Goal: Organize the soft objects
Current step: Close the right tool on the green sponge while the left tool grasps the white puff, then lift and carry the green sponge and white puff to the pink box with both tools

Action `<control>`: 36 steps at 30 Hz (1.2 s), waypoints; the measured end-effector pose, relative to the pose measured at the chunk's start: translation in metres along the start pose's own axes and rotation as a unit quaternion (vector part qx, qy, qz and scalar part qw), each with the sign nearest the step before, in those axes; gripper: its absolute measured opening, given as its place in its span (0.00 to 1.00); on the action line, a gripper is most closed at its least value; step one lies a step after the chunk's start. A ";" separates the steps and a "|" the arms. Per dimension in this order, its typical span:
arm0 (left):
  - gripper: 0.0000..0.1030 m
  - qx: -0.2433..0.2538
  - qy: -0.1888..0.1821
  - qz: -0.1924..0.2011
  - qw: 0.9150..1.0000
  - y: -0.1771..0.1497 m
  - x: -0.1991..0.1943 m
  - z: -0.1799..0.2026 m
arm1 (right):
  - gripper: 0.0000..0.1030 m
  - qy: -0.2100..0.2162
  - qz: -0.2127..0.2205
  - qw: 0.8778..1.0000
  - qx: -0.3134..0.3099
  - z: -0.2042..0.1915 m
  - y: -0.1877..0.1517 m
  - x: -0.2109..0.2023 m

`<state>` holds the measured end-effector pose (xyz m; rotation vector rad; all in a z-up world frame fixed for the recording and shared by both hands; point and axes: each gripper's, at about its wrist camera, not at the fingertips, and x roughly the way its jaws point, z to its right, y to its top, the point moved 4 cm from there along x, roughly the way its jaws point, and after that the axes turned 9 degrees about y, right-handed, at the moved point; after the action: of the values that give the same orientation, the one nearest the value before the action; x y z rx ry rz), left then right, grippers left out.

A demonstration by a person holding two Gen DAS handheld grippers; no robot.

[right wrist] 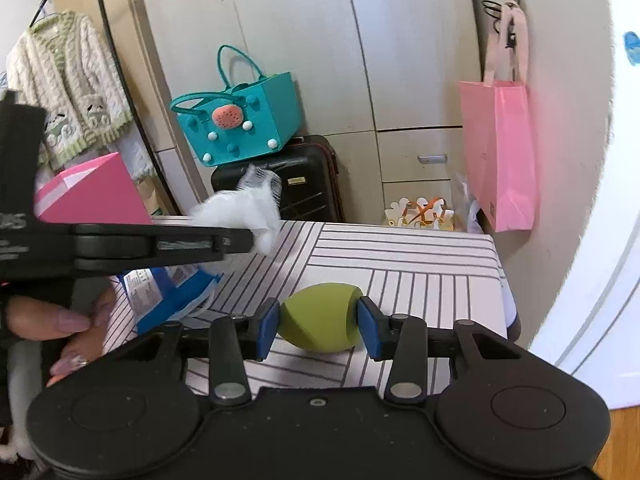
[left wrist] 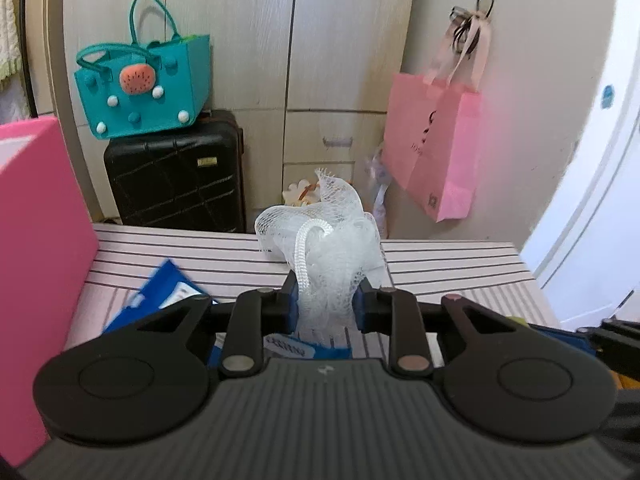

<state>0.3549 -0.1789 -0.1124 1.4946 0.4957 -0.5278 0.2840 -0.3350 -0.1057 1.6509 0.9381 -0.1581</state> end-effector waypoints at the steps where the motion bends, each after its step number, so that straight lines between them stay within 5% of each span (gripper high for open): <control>1: 0.24 -0.003 -0.005 0.004 1.000 0.000 -0.006 -0.002 | 0.46 -0.002 0.000 1.000 0.003 0.000 -0.001 -0.002; 7: 0.24 -0.045 -0.042 0.026 0.998 0.004 -0.041 -0.020 | 0.45 -0.023 0.004 1.000 0.011 -0.004 0.001 -0.012; 17: 0.24 -0.045 -0.102 0.054 0.992 0.004 -0.102 -0.041 | 0.45 -0.025 0.005 1.000 -0.004 -0.031 0.002 -0.039; 24: 0.24 -0.025 -0.064 0.039 0.997 -0.009 -0.129 -0.059 | 0.45 -0.016 -0.016 1.000 0.004 -0.049 -0.005 -0.054; 36: 0.25 0.012 -0.113 -0.028 0.993 -0.053 -0.165 -0.086 | 0.45 0.011 -0.048 0.999 0.020 -0.084 -0.038 -0.097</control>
<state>0.1931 -0.0895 -0.0563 1.4254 0.3544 -0.7396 0.1635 -0.3085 -0.0536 1.6475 1.0375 -0.2271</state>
